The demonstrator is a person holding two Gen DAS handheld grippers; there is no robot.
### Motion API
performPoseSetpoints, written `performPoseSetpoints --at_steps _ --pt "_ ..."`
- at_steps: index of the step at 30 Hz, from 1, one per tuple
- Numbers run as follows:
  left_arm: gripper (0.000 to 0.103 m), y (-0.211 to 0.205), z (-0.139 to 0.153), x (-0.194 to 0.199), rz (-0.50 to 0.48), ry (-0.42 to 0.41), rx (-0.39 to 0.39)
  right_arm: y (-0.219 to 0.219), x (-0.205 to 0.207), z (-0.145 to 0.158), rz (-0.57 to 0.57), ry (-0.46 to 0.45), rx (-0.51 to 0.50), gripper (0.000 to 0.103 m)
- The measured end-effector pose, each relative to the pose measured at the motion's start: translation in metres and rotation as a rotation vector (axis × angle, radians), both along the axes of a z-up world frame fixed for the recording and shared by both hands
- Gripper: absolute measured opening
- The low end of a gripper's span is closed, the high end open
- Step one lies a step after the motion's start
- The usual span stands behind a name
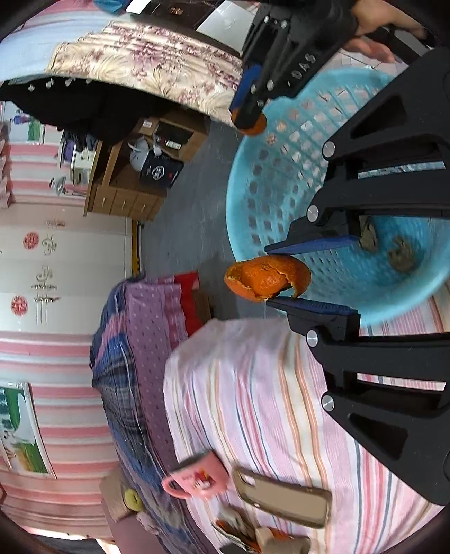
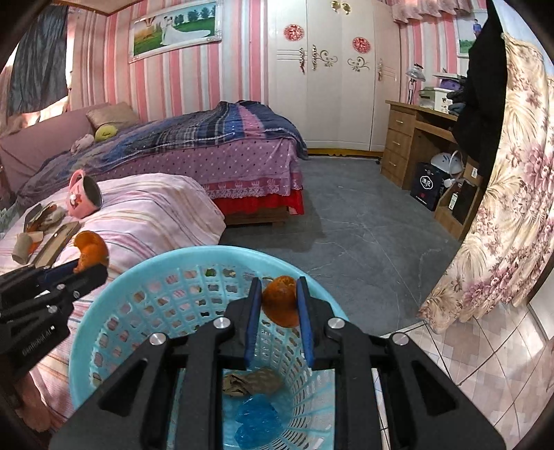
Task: Collect trash
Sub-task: 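Carry both peels over the blue basket and open the left tool to drop its peel, then open the right tool to drop its orange peel into the basket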
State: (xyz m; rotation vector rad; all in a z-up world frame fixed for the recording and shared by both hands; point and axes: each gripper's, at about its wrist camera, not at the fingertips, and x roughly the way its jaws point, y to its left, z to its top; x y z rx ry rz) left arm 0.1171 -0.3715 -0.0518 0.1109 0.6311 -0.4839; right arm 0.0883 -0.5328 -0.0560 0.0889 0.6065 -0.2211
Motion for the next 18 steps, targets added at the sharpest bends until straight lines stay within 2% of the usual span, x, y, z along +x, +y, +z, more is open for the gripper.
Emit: performPoseSetpoints --at_steps 1,3,5,7,10,18 --pt "0.025 -0.003 0.001 -0.001 -0.009 -0.003 -0.002 -0.002 0.000 -0.001 -0.003 0.000 0.004 0.021" --pt "0.036 -0.006 0.003 -0.001 -0.024 -0.009 -0.004 -0.004 0.000 -0.002 -0.007 0.002 0.010 0.021" --pt "0.061 -0.006 0.005 -0.001 -0.015 -0.029 0.004 -0.005 -0.001 -0.002 -0.007 0.001 0.013 0.021" --pt "0.074 -0.001 0.007 0.001 0.004 -0.044 0.006 -0.006 -0.001 -0.001 -0.007 0.001 0.013 0.021" --pt "0.081 0.013 0.006 0.010 0.038 -0.036 0.004 -0.007 -0.001 -0.002 -0.003 0.001 0.015 0.021" --pt "0.088 0.048 0.008 0.026 0.122 -0.035 0.010 0.001 0.002 -0.002 0.003 0.010 0.015 0.022"
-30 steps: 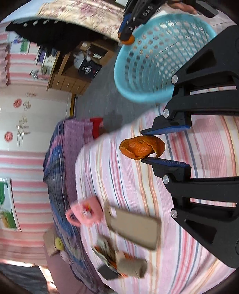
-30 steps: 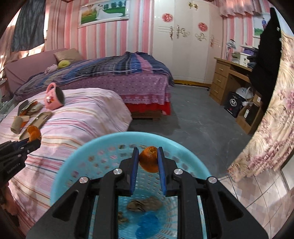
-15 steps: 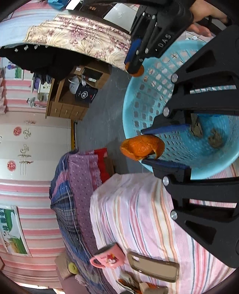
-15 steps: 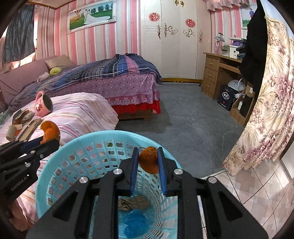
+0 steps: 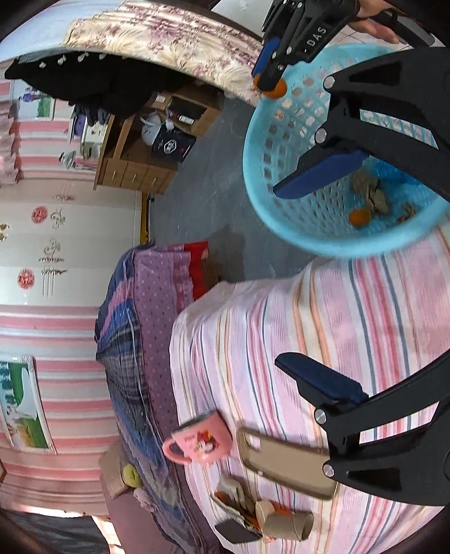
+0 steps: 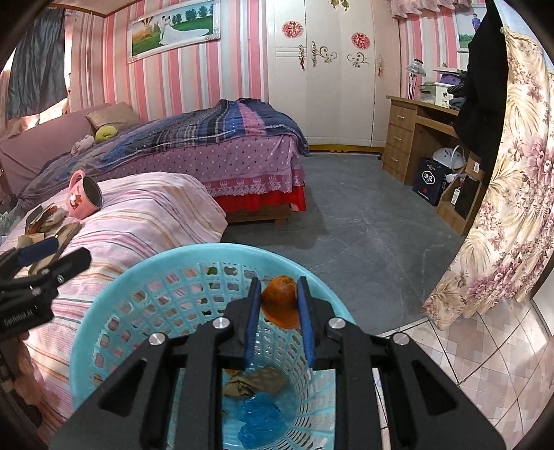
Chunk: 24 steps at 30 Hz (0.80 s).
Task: Collect trash
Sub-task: 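Open the right tool to drop its orange peel into the basket, then return both tools to the bed and grasp a cardboard tube with the left tool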
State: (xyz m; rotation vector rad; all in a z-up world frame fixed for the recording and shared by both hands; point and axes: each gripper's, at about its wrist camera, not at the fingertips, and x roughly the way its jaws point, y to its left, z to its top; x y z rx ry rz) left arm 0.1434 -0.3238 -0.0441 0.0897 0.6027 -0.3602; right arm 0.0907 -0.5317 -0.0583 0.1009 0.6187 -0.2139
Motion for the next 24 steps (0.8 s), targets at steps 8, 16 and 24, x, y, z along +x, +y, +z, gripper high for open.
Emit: performPoseSetpoints --at_steps 8,16,24 --pt "0.091 0.029 -0.002 0.006 0.054 -0.005 0.010 0.008 0.003 0.001 -0.016 0.003 -0.011 0.062" --pt "0.093 0.065 0.002 0.010 0.115 -0.019 0.018 0.027 0.010 0.007 -0.065 0.005 -0.086 0.091" --pt "0.095 0.114 0.017 0.015 0.185 -0.053 0.037 0.043 0.017 0.018 -0.059 0.006 -0.084 0.092"
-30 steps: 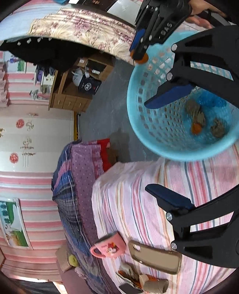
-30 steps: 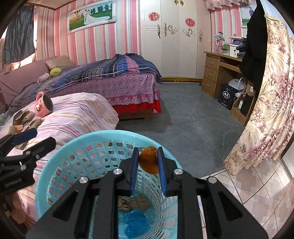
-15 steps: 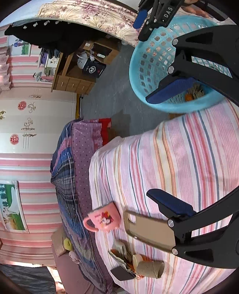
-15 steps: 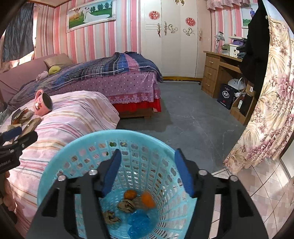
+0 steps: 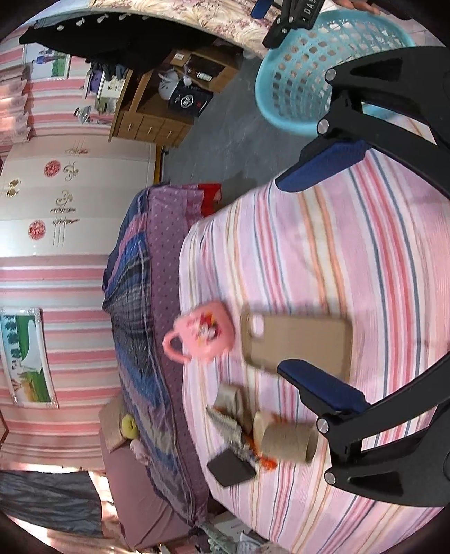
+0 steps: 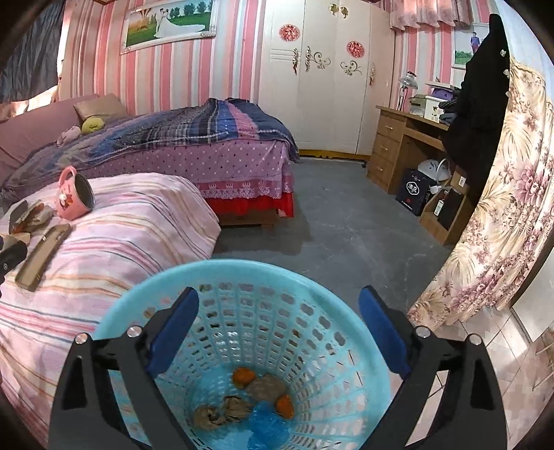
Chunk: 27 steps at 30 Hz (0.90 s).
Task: Collect trash
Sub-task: 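Return both tools to the bed and grasp a cardboard tube with the left tool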
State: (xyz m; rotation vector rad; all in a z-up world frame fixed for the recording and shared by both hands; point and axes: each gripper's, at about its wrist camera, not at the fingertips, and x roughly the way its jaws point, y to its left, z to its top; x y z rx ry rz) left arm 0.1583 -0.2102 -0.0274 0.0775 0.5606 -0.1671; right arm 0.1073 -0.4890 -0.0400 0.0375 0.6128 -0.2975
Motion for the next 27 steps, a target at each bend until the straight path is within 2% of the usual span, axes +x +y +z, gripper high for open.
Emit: performPoseSetpoints --at_steps 9,18,22,27 --pt "0.097 0.072 0.009 0.013 0.100 -0.021 0.055 0.045 0.023 0.009 0.049 -0.017 0.022 0.092" --pt "0.097 0.149 -0.020 0.053 0.222 0.090 0.010 0.110 0.055 0.009 0.130 -0.018 0.043 0.092" --pt "0.097 0.159 -0.032 0.068 0.240 0.125 0.039 0.131 0.066 0.007 0.147 -0.015 0.060 0.092" --pt "0.097 0.159 -0.041 0.082 0.217 0.162 0.052 0.153 0.079 -0.001 0.151 0.006 0.090 0.092"
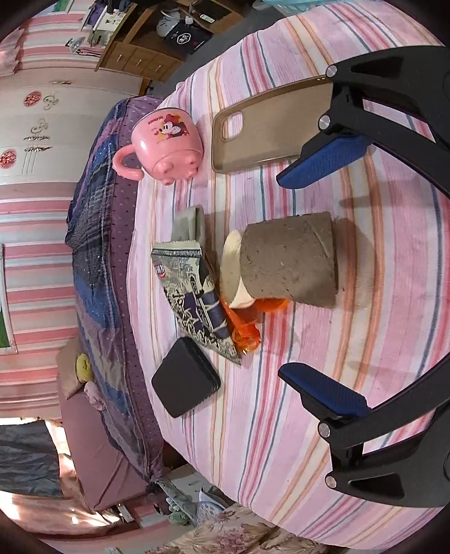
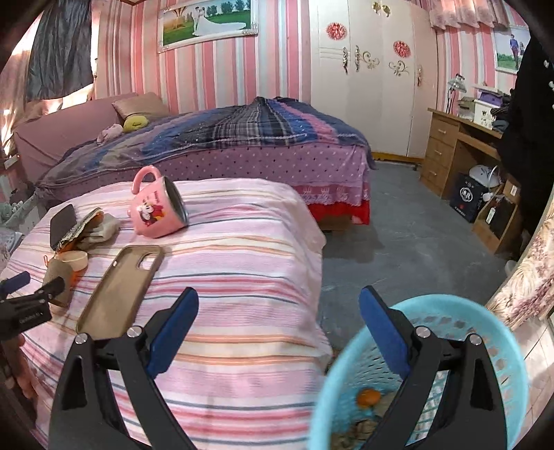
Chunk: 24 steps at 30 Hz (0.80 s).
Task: Collect trash
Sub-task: 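Return both tools to the bed and grasp a cardboard tube with the left tool, then hold the tube in the left tool while the right tool grasps the white round lid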
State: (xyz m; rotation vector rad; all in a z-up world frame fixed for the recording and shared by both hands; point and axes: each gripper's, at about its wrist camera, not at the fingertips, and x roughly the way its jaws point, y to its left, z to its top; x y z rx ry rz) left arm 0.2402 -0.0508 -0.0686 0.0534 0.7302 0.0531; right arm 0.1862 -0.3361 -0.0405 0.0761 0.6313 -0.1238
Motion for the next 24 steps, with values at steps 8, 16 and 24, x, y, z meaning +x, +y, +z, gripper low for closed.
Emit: performPoseSetpoints --at_steps 8,16,24 --pt "0.054 -0.005 -0.011 0.007 -0.082 0.062 -0.023 0.018 0.013 -0.006 0.006 0.024 0.008 0.092" --pt "0.047 0.018 0.004 -0.015 -0.119 0.037 -0.074 0.048 0.021 -0.011 0.036 0.029 -0.015 0.092" --pt "0.047 0.072 0.020 -0.032 -0.053 -0.017 -0.046 0.093 0.022 -0.010 0.109 0.020 -0.080 0.092"
